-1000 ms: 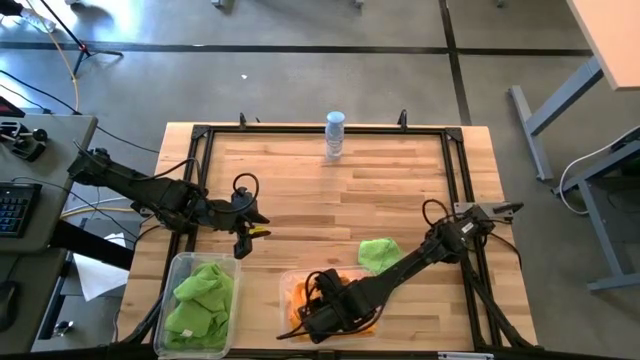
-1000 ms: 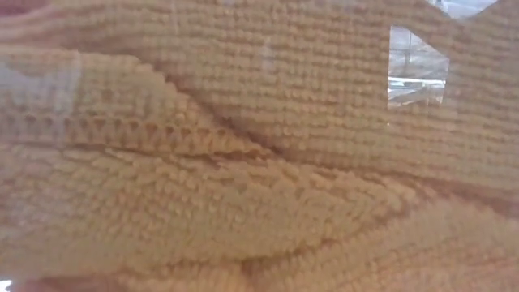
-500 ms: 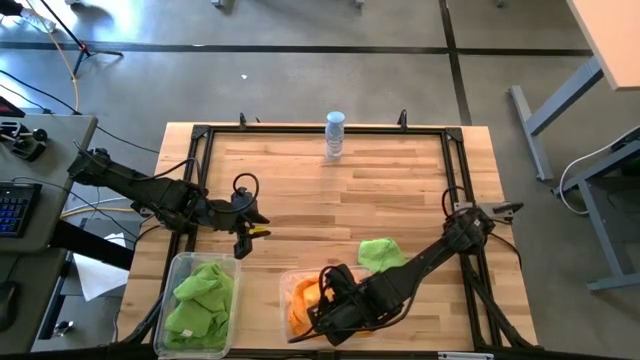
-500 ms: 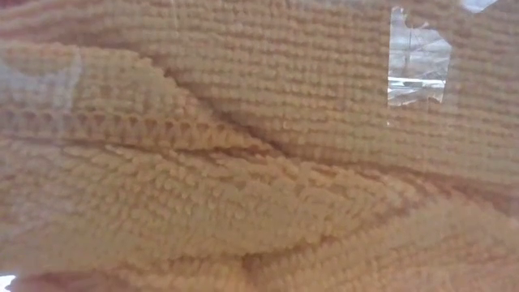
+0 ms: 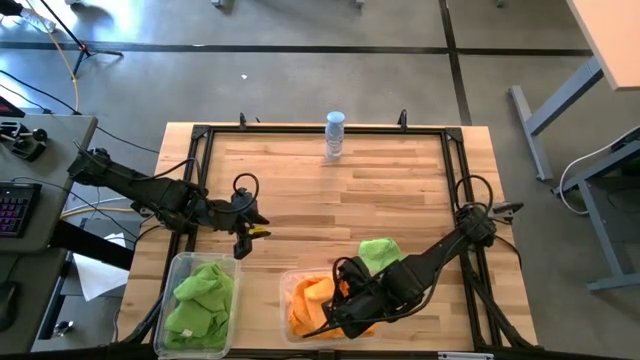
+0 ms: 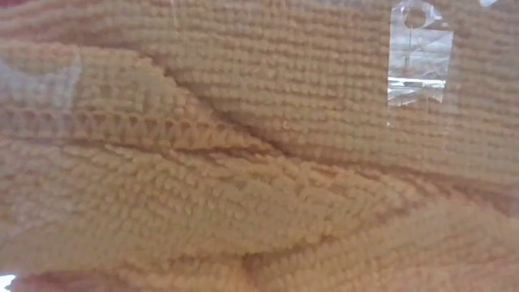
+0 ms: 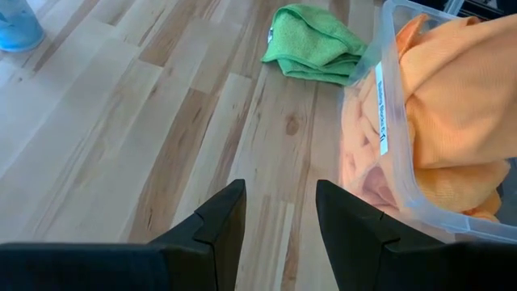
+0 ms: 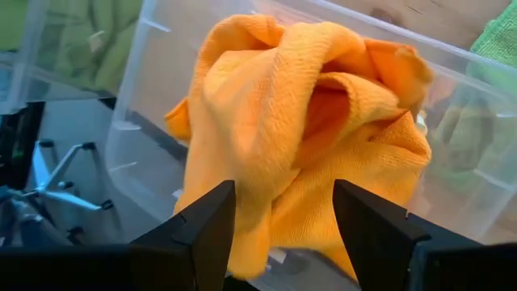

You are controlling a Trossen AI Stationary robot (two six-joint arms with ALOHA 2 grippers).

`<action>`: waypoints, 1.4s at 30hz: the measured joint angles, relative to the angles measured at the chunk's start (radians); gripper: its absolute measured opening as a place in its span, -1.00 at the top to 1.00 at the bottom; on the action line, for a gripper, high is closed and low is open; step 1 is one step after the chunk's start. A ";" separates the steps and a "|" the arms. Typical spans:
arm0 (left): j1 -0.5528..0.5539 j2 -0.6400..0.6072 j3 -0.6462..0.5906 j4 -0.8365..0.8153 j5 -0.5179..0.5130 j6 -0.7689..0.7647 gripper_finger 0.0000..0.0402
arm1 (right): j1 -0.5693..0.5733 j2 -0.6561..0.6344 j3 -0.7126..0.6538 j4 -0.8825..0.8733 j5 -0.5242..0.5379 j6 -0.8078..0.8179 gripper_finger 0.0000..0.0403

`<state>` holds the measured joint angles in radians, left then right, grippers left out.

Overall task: Sort microfiber towel by color & place in baskets
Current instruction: Put the orange microfiber towel into the right transparent bin, then put the green microfiber towel into the left transparent bin

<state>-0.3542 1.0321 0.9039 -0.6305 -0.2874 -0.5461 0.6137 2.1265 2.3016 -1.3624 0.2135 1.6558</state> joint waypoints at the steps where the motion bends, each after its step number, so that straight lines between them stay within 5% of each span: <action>1: 0.000 0.000 0.000 0.000 0.000 0.000 0.32 | 0.002 -0.007 0.000 0.000 0.002 -0.005 -0.01; 9: 0.000 0.000 0.000 0.000 0.001 0.000 0.32 | 0.015 -0.039 0.000 -0.226 -0.072 0.111 -0.01; 14: 0.000 0.001 0.000 0.002 0.018 0.000 0.32 | 0.023 -0.064 -0.004 -0.212 -0.105 0.102 0.03; 23: 0.000 0.002 0.000 0.008 0.041 0.000 0.32 | 0.078 -0.055 -0.081 -0.208 -0.182 -0.210 0.31; 29: 0.000 0.002 0.000 0.008 0.052 0.000 0.32 | 0.140 -0.067 -0.205 -0.207 -0.344 -0.291 0.64; 34: 0.018 0.002 0.000 0.017 0.058 -0.001 0.32 | 0.207 -0.154 -0.372 -0.208 -0.256 -0.267 0.97; 42: 0.086 0.002 0.000 0.091 0.069 -0.001 0.32 | 0.255 -0.542 -0.800 -0.081 -0.080 -0.182 0.99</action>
<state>-0.2678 1.0340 0.9039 -0.5395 -0.2188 -0.5468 0.8688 1.5842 1.5019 -1.4436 0.1337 1.4734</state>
